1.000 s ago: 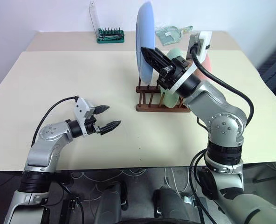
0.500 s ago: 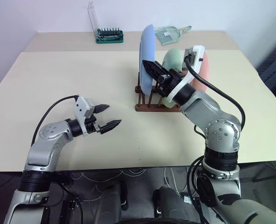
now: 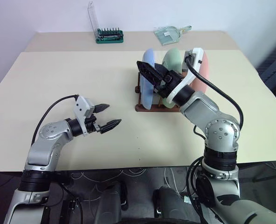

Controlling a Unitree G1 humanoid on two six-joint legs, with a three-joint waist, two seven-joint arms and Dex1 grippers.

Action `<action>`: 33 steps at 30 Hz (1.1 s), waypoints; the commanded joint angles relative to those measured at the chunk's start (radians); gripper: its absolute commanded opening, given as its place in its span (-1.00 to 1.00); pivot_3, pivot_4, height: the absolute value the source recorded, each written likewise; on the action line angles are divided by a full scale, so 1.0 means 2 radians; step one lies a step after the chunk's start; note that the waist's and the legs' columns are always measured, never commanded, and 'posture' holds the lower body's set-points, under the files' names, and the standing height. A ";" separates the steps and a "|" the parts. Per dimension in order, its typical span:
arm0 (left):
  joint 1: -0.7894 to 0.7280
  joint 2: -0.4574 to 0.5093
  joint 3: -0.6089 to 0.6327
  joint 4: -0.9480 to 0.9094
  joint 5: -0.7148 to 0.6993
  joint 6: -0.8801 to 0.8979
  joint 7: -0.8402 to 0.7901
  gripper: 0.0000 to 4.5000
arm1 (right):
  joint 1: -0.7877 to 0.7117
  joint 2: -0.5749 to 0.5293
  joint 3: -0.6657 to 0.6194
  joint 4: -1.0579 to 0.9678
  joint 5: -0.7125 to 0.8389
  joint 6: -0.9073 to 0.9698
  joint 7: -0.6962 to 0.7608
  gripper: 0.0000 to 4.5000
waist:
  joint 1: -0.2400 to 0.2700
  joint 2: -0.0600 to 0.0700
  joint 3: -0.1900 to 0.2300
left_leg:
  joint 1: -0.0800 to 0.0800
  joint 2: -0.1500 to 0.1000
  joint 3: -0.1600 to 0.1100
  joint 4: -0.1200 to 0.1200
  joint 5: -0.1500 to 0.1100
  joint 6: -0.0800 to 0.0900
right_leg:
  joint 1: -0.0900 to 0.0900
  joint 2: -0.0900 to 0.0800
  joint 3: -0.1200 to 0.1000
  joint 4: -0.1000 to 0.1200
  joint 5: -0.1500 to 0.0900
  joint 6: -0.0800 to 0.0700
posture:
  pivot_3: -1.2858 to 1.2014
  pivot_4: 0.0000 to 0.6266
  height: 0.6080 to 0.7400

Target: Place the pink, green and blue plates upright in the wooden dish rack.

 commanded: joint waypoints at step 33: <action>-0.049 0.008 0.015 0.110 0.032 -0.076 -0.016 1.00 | 0.352 -0.308 -0.173 -0.030 -0.248 -0.228 0.308 0.99 | 0.002 -0.001 0.000 | 0.001 0.000 0.000 0.000 0.000 0.001 | 0.002 0.000 0.000 -0.002 0.000 0.001 | 0.03 -0.52 0.88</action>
